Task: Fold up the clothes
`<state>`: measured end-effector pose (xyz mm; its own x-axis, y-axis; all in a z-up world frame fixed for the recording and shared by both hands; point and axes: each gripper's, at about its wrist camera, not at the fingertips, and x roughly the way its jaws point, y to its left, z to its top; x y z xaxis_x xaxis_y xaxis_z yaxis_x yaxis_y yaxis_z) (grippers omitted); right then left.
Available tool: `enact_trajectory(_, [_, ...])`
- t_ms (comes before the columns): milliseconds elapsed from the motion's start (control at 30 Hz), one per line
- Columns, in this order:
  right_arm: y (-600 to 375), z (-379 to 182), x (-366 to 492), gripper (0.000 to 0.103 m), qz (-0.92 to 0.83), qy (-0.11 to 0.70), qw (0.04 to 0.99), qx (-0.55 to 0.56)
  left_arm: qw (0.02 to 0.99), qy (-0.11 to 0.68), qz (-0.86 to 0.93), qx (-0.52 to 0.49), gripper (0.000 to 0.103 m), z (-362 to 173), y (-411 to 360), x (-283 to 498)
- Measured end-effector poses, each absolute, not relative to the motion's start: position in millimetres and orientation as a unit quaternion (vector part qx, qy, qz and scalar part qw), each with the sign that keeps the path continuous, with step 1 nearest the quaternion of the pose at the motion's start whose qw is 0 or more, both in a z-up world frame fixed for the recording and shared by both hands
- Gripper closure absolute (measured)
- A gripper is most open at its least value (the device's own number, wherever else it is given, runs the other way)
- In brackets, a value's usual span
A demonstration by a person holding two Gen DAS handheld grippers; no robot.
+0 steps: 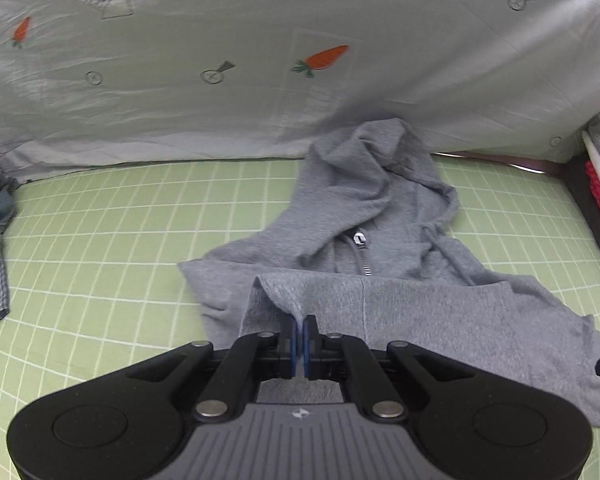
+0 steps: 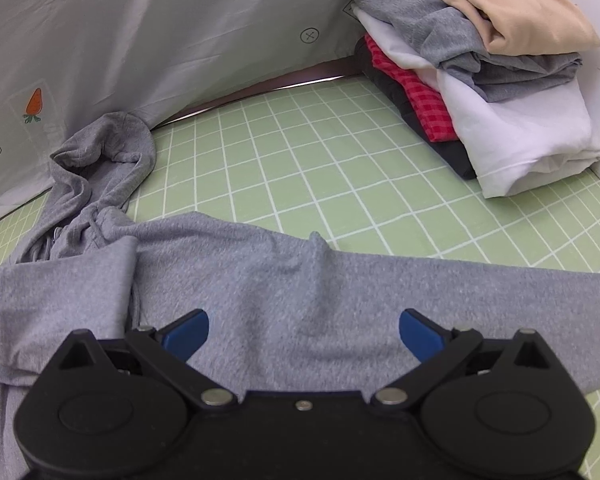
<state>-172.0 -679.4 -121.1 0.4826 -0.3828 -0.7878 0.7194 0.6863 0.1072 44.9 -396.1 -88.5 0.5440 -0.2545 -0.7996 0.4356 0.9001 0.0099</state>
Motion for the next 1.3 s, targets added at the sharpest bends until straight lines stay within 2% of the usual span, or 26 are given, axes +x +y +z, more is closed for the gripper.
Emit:
enact_trajectory(67, [-679,-121,-170,0.0,-0.332,0.389,0.832,0.214,0.87,0.452,-0.171,0.102,0.094,-99,-387,54])
enact_trajectory(100, [-679,-121,-169,0.0,-0.333,0.392,0.831,0.213,0.865,0.464,-0.163,0.103,0.082,-106,-382,59])
enact_trajectory(167, [-678,-122,-167,0.0,-0.333,0.396,0.829,0.212,0.854,0.484,-0.159,0.107,0.07,-120,-380,63])
enact_trajectory(333, [-676,-125,-159,0.0,-0.332,0.414,0.823,0.203,0.842,0.503,-0.157,0.117,0.068,-148,-383,58])
enact_trajectory(467, [-674,-128,-152,0.0,-0.33,0.427,0.818,0.199,0.845,0.494,-0.16,0.126,0.061,-153,-389,56])
enact_trajectory(533, [-673,-130,-149,0.0,-0.328,0.431,0.816,0.2,0.844,0.497,-0.161,0.123,0.055,-152,-391,57])
enact_trajectory(600, [-672,-131,-145,0.0,-0.324,0.432,0.816,0.203,0.841,0.502,-0.164,0.115,0.043,-148,-392,56])
enact_trajectory(800, [-666,-123,-149,0.0,-0.298,0.407,0.835,0.219,0.851,0.484,-0.171,0.111,0.04,-116,-399,32])
enact_trajectory(900, [-664,-118,-161,0.0,-0.294,0.399,0.842,0.214,0.862,0.463,-0.181,0.102,0.034,-92,-404,9])
enact_trajectory(1100, [-673,-109,-208,0.0,-0.295,0.379,0.849,0.221,0.886,0.412,-0.196,0.079,0.029,-53,-420,-40])
enact_trajectory(1167, [-680,-110,-226,0.0,-0.3,0.378,0.848,0.218,0.894,0.396,-0.198,0.072,0.026,-45,-426,-56])
enact_trajectory(1300, [-697,-116,-261,0.0,-0.321,0.381,0.841,0.211,0.901,0.385,-0.187,0.07,0.025,-39,-442,-85])
